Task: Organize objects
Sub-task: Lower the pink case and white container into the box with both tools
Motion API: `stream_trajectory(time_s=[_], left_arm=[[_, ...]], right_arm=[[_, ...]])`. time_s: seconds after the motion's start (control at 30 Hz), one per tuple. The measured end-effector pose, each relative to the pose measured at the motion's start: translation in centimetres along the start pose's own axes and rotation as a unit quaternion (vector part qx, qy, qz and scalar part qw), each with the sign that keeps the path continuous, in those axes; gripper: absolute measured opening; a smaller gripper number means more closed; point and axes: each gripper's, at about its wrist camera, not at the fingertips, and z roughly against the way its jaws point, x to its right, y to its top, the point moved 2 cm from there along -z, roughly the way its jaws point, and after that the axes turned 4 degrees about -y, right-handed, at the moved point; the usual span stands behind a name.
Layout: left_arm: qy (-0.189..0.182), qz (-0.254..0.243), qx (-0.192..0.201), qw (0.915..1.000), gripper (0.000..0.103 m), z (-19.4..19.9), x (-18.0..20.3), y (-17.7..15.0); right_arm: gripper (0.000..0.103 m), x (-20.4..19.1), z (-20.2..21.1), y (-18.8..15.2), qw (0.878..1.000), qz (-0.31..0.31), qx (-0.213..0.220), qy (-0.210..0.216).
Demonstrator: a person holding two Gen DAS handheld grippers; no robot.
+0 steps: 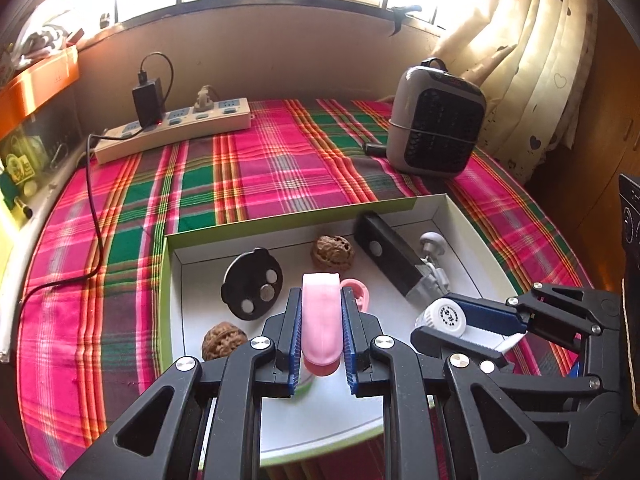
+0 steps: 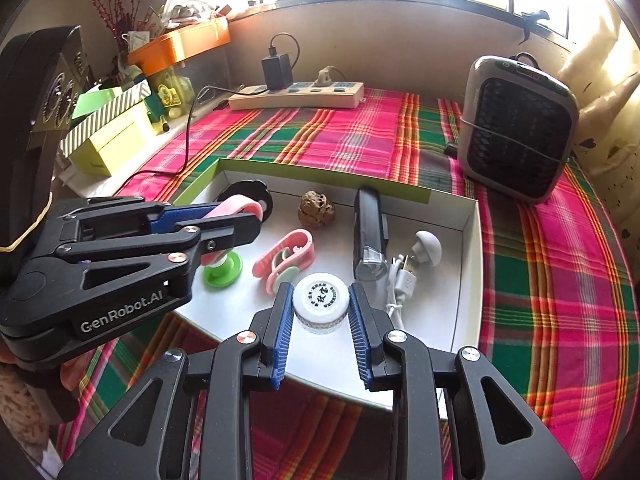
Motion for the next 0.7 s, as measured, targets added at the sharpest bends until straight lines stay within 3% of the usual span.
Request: stream_trajectory(time_s=[0.7], left_arm=[[0.006, -0.008, -0.021, 0.9997, 0.016, -3.0, -0.2, 0.7]], right_arm=[[0.029, 0.3, -2.2, 0.2, 1.0, -0.001, -0.02, -0.012]])
